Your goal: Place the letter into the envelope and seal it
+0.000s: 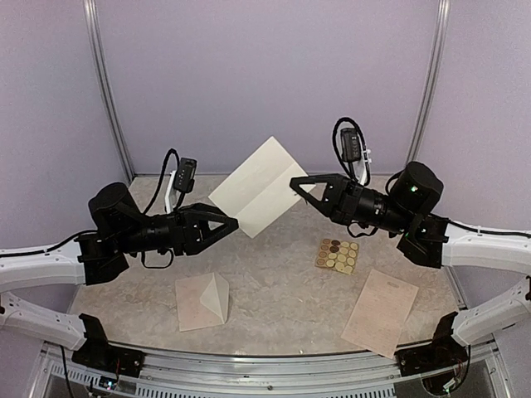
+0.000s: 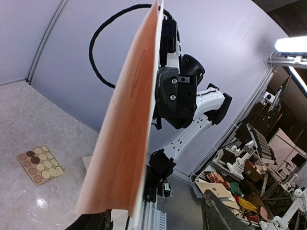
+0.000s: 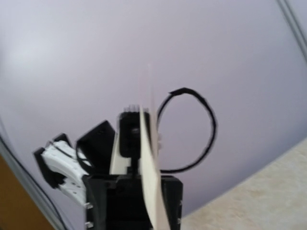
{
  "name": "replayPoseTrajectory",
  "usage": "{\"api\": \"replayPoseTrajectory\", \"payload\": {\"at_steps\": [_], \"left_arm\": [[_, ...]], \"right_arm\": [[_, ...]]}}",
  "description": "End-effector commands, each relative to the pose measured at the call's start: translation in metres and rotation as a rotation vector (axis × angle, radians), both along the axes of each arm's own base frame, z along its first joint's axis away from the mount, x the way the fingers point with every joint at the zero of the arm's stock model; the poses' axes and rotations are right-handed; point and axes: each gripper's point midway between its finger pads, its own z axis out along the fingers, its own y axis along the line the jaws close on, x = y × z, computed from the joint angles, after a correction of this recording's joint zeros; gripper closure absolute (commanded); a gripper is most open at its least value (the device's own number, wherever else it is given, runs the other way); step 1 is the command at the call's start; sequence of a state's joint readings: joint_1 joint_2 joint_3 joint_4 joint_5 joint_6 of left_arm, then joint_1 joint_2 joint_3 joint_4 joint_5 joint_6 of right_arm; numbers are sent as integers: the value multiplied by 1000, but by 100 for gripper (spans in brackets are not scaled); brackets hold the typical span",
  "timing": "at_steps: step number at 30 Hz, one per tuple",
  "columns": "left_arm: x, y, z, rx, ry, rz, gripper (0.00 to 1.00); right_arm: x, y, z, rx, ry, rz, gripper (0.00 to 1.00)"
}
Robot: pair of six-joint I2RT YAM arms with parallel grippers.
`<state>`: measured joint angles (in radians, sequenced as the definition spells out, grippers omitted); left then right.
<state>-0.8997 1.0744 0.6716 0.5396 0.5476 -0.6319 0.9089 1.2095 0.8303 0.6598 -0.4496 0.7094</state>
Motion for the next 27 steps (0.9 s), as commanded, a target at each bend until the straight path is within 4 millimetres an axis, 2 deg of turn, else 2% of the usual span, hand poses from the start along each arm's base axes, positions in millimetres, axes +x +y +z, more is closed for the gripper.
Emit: {"api": "replayPoseTrajectory", "payload": {"at_steps": [1,5,8,11,12,13,17,19,21,23,26,27], "left_arm": [[5,0,22,-102,-30,47,45],[8,-6,27,-134,-28,42,58],[10,-9,29,-154,-21,42,77],[16,-12,22,-139,-6,63,99],[18,-11,21,-130,-9,75,100],[19,-11,18,-114,-11,82,100],[23,-13,-7,54,-28,111,100],[20,-13,-24,163,-36,93,100],[12,-15,-45,279,-46,33,100],[3,-15,-70,404,-20,-31,100],[-12,-16,-94,523,6,-124,100],[-17,-16,-97,544,8,-154,100]], "right_arm": [[-13,0,13,81,-24,68,100],[-14,1,11,81,-23,74,100],[-14,0,11,87,-22,70,100],[-11,-1,4,62,-7,51,100],[-9,-3,-2,43,0,35,100],[-6,-5,-8,21,8,13,95],[10,-28,-34,-123,31,-102,35],[16,-39,-48,-220,29,-129,20],[18,-46,-68,-351,40,-119,10],[14,-47,-80,-459,34,-82,6],[5,-44,-93,-580,31,8,4],[1,-42,-98,-615,38,43,3]]}}
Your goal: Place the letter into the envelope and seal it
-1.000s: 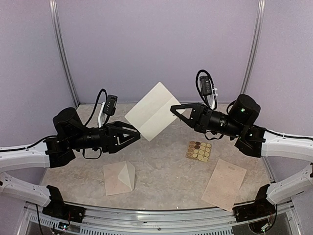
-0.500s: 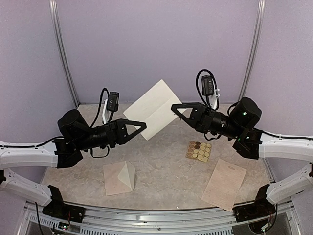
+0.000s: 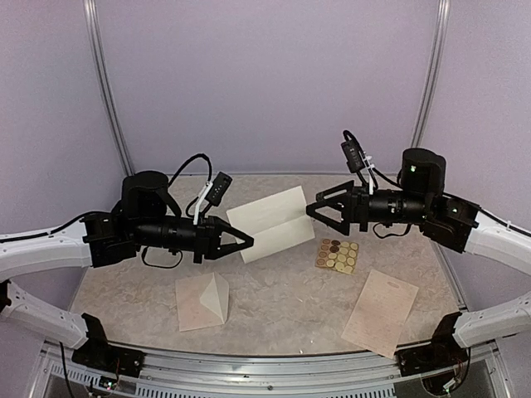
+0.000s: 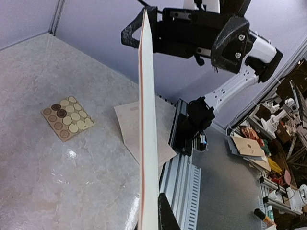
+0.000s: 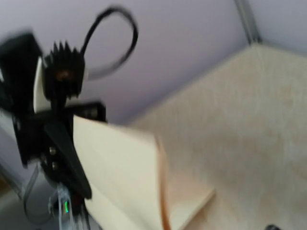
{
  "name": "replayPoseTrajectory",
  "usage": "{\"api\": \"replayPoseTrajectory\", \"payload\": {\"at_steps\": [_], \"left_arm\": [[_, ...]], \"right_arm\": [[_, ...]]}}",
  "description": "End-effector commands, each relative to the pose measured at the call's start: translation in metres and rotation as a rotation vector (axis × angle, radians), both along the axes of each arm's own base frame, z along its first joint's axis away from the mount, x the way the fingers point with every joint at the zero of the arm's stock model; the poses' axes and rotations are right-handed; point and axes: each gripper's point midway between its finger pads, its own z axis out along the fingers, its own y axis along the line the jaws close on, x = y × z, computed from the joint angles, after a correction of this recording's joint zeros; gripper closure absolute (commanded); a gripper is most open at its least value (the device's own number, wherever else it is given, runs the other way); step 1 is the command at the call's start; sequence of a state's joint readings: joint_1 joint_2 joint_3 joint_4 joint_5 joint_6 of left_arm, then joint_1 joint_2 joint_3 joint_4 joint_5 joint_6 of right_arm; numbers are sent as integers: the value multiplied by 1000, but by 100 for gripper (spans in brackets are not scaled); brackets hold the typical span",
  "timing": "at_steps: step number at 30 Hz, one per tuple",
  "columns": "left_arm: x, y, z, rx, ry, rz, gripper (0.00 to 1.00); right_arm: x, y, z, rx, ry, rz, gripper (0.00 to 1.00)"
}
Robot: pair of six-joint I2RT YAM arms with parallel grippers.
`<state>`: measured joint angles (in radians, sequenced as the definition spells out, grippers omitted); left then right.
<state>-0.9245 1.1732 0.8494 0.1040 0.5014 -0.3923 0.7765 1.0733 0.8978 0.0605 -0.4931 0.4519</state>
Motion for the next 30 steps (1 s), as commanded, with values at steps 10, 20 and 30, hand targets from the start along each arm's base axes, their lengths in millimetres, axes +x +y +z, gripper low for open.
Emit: {"api": "replayPoseTrajectory", "payload": {"at_steps": [10,20,30], "left_arm": [[-70,1,-79,402,155,-375,100],[-76,-7,-76,378,163,-438,100],[-70,-9,-77,349,160,-414,91]], "right_arm": [[-51,22,-80,-391,176,397,12],[-84,48,-99,-376,257,584,30],[-87,51,-102,-353,256,574,100]]}}
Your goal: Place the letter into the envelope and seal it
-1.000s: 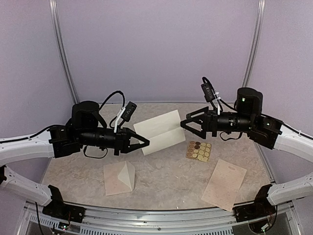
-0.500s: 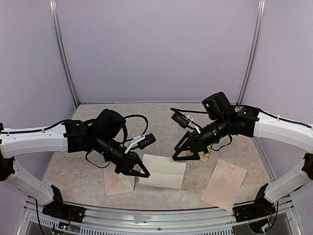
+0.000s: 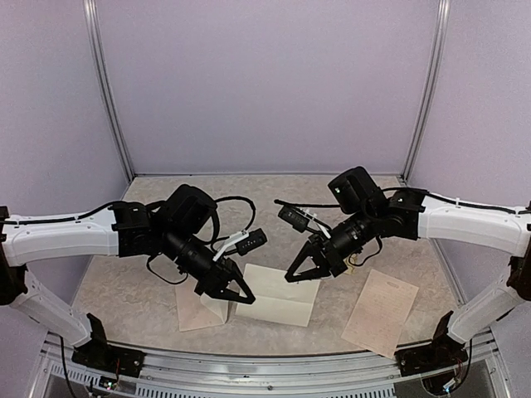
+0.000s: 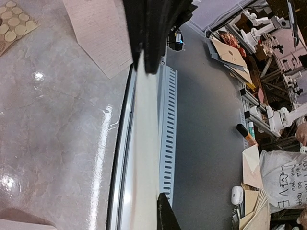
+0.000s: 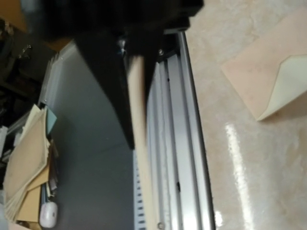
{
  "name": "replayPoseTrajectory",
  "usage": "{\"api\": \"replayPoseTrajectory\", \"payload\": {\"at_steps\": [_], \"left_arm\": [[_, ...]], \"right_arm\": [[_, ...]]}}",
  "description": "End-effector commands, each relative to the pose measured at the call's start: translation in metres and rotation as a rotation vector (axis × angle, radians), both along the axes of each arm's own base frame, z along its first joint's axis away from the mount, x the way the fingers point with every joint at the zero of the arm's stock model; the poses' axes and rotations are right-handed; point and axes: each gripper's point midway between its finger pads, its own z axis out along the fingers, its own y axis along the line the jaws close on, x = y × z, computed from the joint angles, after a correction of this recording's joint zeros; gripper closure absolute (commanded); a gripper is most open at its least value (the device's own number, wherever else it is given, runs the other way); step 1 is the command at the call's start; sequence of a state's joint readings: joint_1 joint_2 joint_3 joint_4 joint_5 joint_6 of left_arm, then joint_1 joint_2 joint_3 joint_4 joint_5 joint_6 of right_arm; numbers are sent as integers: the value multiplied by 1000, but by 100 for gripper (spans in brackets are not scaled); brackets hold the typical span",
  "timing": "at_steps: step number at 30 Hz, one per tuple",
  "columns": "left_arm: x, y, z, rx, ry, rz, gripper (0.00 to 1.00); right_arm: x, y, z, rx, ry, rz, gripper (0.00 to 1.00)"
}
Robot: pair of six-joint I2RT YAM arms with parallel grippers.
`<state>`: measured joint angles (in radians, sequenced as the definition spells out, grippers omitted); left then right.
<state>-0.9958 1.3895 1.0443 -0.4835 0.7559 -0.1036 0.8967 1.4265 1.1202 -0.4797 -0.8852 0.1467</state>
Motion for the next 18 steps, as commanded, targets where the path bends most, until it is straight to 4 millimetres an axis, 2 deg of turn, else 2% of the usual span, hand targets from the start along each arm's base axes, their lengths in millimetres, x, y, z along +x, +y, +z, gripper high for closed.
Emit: {"api": "replayPoseTrajectory", "payload": {"at_steps": [1,4,6,10,13,16,18], "left_arm": [[4,-4,11,-69,-13,10,78],[9,-3,18,-131,-1,55,47],[9,-1,26,-185,9,75,40],[7,-1,34,-245,22,91,40],[9,-3,42,-283,15,99,44],[11,-6,54,-330,0,102,54],[13,-7,58,-347,-9,110,65]], "right_arm": [[0,1,7,34,-31,-20,100],[11,1,22,89,-79,-99,100],[14,0,38,158,-92,-142,100],[14,-2,57,247,-90,-171,100],[13,-2,55,235,-80,-166,100],[13,-2,55,232,-74,-162,100],[10,-1,58,242,-66,-147,100]]}}
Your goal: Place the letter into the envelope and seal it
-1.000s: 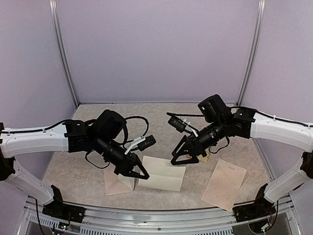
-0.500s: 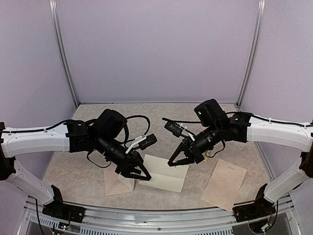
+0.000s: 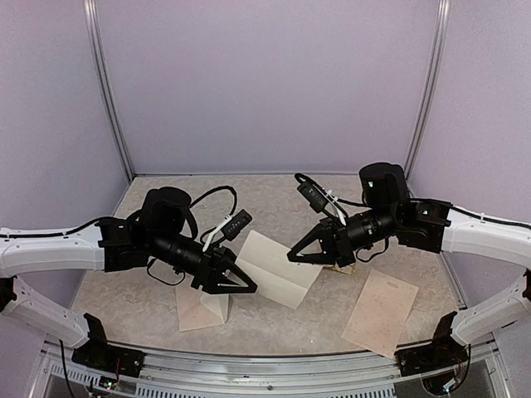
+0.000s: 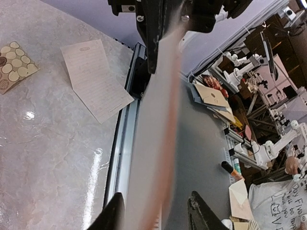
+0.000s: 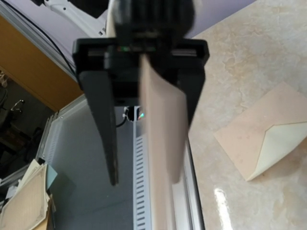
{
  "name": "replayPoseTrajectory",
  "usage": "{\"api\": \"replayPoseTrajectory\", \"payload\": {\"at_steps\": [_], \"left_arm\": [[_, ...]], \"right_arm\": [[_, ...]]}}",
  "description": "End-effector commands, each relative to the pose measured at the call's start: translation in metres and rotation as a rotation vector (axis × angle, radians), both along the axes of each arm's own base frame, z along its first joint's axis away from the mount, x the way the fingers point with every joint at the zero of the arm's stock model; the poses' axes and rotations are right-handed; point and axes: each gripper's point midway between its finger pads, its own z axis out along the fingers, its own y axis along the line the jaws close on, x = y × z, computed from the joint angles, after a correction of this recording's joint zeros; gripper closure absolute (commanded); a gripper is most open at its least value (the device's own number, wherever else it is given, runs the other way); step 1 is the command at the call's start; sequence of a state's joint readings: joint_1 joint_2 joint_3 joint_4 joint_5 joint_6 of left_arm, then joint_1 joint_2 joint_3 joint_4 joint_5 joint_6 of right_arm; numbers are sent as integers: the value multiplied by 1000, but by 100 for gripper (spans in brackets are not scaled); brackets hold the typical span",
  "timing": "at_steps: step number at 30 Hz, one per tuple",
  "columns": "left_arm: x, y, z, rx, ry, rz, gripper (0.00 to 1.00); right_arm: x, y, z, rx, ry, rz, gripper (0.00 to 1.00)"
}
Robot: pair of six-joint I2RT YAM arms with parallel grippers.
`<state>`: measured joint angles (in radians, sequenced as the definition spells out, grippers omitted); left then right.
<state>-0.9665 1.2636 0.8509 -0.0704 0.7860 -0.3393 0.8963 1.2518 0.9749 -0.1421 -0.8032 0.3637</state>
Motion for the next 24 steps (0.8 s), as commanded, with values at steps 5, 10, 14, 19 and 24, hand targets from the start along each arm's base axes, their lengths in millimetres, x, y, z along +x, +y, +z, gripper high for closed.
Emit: {"api": "replayPoseTrajectory", "payload": {"at_steps": [5,10,14,19,24], "left_arm": [[6,-6,16,-74,-38,16,100],[-3,-7,7,-27,-26,-37,100],[-9,-9,7,-23,-5,-84,100],[-11,-11,0,14,2,-109,100],[-12,-13,0,22,8,-126,100]], "right_arm": [[-4,3,8,40,28,33,82],[-10,9,-3,18,65,90,55],[-16,17,-8,0,78,133,53],[-24,24,-15,-30,94,180,58],[-35,31,-24,-56,109,225,67]]}}
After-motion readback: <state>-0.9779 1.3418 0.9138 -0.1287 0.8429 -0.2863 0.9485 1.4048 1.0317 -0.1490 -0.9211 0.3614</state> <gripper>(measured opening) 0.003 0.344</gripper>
